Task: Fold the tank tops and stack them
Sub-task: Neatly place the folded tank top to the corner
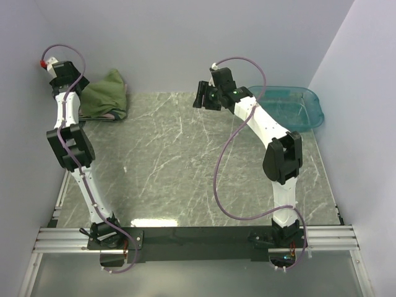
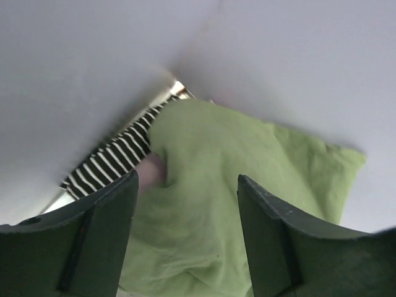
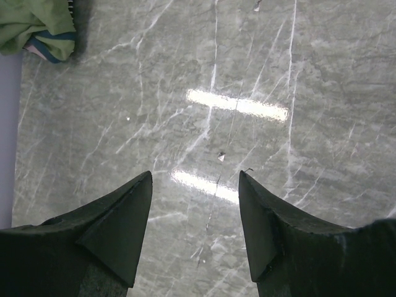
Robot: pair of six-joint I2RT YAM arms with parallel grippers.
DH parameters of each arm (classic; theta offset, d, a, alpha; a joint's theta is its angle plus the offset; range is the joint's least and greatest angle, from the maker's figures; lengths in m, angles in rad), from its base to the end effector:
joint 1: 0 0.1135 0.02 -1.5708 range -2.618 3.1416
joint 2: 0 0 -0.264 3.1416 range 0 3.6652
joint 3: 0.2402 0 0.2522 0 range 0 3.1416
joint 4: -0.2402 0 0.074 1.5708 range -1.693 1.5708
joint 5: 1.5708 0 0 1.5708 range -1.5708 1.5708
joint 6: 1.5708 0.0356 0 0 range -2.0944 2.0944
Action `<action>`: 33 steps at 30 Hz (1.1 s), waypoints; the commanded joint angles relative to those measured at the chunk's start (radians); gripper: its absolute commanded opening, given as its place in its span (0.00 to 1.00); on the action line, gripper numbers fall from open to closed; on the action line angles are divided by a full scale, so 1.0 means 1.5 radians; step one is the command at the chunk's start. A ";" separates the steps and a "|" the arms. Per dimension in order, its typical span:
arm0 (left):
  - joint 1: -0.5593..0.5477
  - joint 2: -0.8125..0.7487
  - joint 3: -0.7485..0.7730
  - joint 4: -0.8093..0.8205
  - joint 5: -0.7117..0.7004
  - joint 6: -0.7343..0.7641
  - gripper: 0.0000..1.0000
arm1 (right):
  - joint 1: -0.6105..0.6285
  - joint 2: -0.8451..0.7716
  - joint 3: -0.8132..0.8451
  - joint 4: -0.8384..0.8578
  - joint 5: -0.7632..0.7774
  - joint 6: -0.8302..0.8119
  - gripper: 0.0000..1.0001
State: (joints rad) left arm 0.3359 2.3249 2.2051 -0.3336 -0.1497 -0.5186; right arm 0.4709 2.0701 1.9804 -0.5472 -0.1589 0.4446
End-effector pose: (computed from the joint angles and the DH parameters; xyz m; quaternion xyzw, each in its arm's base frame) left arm 0.5168 0.1861 0.2884 -0.3865 0.7531 0.0149 0.5322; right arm 0.4283 0.2244 0.3182 -0.0474 0.8896 0.2619 0.3712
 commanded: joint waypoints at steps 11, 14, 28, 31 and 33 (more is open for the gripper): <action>-0.066 -0.191 -0.122 0.079 -0.062 -0.063 0.72 | 0.013 -0.080 -0.057 0.051 0.028 0.004 0.65; -0.112 -0.207 -0.157 0.065 -0.057 -0.094 0.72 | 0.013 -0.119 -0.108 0.075 0.032 0.011 0.66; -0.434 -0.519 -0.638 0.128 -0.029 -0.152 0.72 | 0.010 -0.429 -0.463 0.165 0.102 0.026 0.76; -0.509 -0.578 -0.710 0.122 -0.027 -0.139 0.72 | 0.010 -0.523 -0.558 0.187 0.099 0.042 0.77; -0.558 -0.617 -0.752 0.118 -0.030 -0.129 0.71 | 0.009 -0.590 -0.622 0.188 0.105 0.053 0.77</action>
State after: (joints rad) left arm -0.4419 1.5021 1.1389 -0.1909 -0.1875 -0.7250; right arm 0.4847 1.2888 1.1442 -0.3183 -0.0338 0.4953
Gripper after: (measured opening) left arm 0.716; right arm 0.771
